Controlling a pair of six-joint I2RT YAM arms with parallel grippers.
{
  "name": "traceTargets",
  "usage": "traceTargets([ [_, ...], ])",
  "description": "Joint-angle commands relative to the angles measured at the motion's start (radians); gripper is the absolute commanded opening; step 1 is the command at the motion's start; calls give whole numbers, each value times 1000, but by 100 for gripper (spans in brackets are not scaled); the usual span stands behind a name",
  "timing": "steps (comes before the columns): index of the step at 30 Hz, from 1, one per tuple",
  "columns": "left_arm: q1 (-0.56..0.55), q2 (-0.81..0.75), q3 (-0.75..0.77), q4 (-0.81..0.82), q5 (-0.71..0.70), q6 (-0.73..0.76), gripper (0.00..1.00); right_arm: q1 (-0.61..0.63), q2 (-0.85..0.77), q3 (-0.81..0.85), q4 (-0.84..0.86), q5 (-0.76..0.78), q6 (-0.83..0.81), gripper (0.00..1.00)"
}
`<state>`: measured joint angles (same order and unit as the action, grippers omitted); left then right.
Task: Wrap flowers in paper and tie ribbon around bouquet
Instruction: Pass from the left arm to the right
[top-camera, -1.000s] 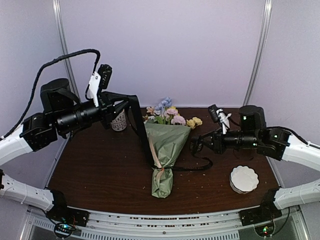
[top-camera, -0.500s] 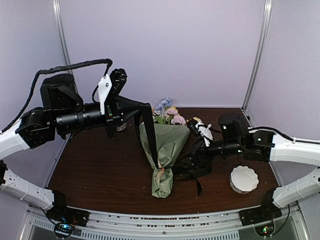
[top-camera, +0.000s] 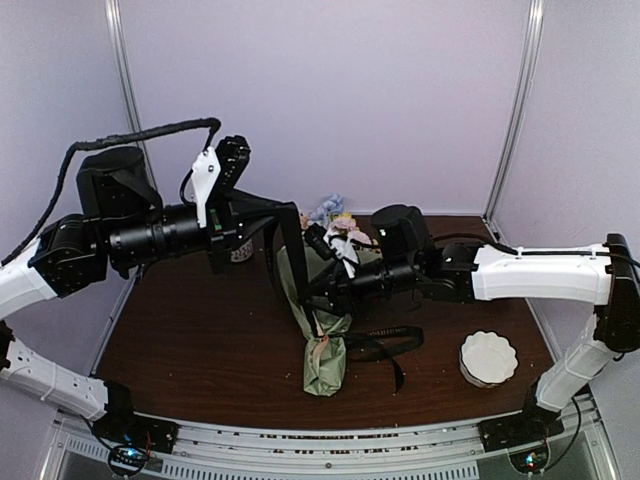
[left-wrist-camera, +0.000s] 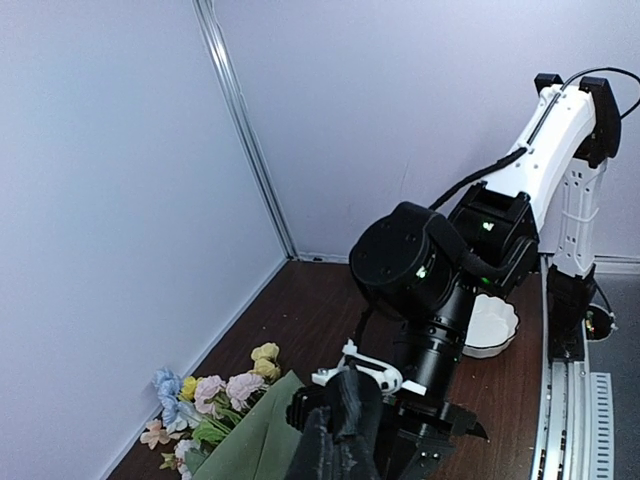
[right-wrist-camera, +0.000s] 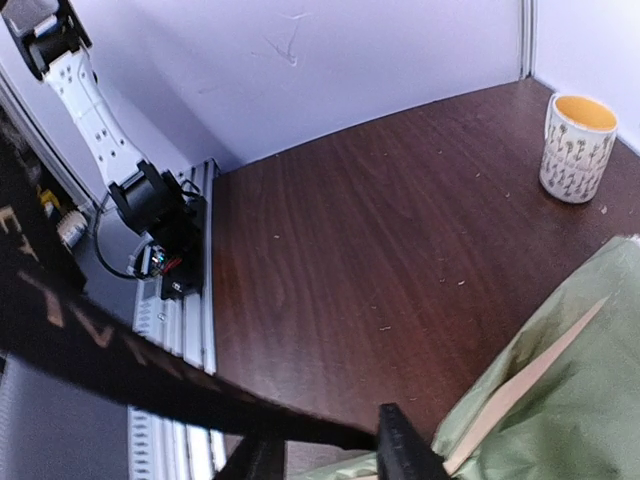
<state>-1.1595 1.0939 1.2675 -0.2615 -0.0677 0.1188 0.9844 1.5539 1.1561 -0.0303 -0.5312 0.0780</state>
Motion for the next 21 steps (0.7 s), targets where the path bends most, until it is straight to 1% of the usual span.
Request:
traceTargets([
  [1,-5,-23,7,21,-27,11,0,2,3,1,55,-45,6,22],
  [3,-5,-35,0,21,-33,12,0,1,-2,-18,77,-33,12,7],
  [4,-5,-42,-7,20,-35,12,0,1,-4,-24,84,-26,15,2],
  [5,-5,-51,-14,18,-37,12,0,0,-3,-27,88,-17,19,0],
  [10,-3,-114,-106,3,-79,-19,0,0,5,-13,89,8,20,0],
  [13,-3,-162,-168,-30,-102,-48,0,-8,1,-6,50,83,-2,0],
  [14,-3,-172,-192,-51,-132,-61,0,-15,-2,-6,41,105,-6,0],
  [15,-3,-171,-210,-87,-212,-102,0,-25,-4,-4,32,117,-8,0],
  [17,-4,-122,-239,-208,-287,-165,0,-42,-8,0,15,136,-13,0],
  [18,-5,-85,-256,-258,-291,-193,0,-47,-12,3,7,147,-22,0],
  [19,-8,-43,-279,-295,-265,-219,0,-49,-13,6,-1,163,-33,0],
  [21,-35,30,-344,-269,-212,-233,0,-50,-11,18,-19,163,-52,0],
])
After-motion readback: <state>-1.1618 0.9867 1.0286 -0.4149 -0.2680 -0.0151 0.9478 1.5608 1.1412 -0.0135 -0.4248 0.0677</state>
